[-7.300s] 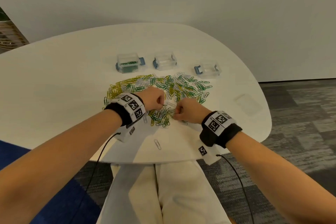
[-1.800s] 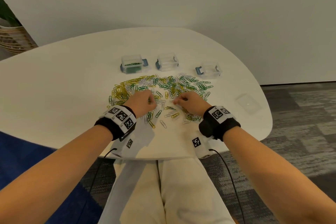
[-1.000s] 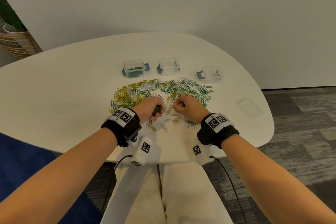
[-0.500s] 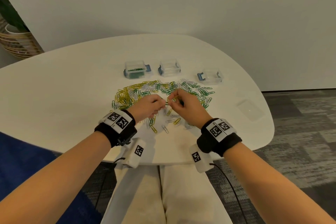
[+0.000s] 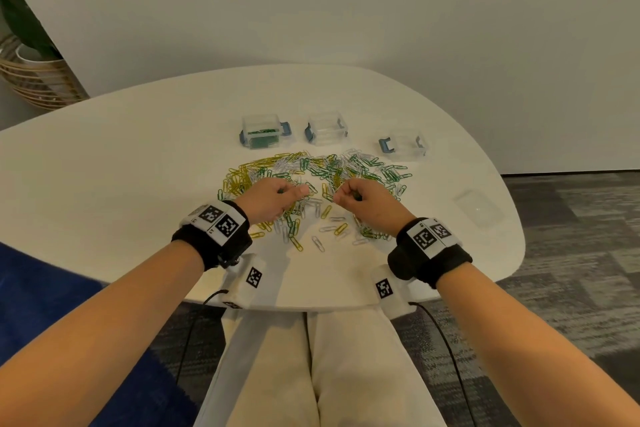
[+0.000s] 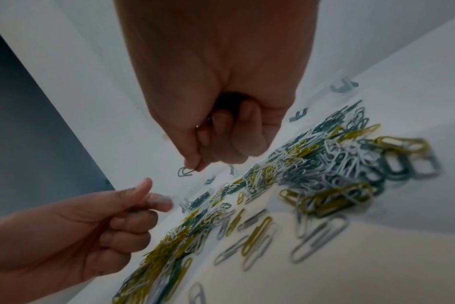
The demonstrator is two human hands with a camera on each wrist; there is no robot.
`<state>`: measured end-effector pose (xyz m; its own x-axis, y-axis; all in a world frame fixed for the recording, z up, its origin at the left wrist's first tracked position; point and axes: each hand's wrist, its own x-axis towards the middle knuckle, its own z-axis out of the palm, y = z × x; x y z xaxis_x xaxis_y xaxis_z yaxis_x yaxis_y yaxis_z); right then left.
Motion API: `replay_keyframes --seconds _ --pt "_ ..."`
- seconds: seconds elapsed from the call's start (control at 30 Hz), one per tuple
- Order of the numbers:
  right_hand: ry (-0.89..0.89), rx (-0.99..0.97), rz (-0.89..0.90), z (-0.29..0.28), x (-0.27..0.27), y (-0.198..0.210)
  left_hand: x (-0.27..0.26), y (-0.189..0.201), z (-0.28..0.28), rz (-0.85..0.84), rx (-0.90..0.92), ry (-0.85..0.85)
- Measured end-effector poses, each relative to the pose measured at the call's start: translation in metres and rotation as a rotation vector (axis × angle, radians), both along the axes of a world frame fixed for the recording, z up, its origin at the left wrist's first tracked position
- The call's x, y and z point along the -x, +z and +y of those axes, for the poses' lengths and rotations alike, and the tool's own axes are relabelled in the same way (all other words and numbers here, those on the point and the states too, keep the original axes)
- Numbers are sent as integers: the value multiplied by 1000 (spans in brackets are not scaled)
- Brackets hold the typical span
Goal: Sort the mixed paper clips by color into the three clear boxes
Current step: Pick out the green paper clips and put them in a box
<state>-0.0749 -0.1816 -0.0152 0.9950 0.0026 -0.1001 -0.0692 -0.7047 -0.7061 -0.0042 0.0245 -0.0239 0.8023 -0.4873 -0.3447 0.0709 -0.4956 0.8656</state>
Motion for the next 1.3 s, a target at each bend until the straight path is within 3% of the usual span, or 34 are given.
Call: replay_keyframes --seconds 0.07,0.13,0.23,0.4,0.5,0.63,0.73,0.87,0.93,1.13,1.23,1.3 --pt "19 22 0 1 -3 5 0 0 -1 209 129 123" --pt "74 67 -11 5 -7 14 0 2 -1 534 344 235" --pt "219 183 -30 19 -19 32 1 3 -5 910 545 282" --pt "394 284 33 45 -43 55 -7 -2 -20 1185 755 252" --pt "407 204 106 45 -55 62 -11 -1 -27 1237 900 316" --pt "201 -75 -14 27 -62 61 -23 4 -28 1164 909 381" --pt "55 -156 -95 7 -66 53 -52 16 -24 1115 926 467" --pt "-9 -134 -48 -15 -71 37 -113 36 -25 779 999 680" --pt "-16 -118 -28 -21 -71 31 -140 41 -29 560 941 696" --pt "-66 -91 7 -36 -71 27 -174 22 -37 100 407 552" --pt "-107 107 22 -50 -66 28 -158 21 -23 -262 76 370" --pt "-98 276 191 -64 -57 30 -139 28 -8 -414 -143 239"
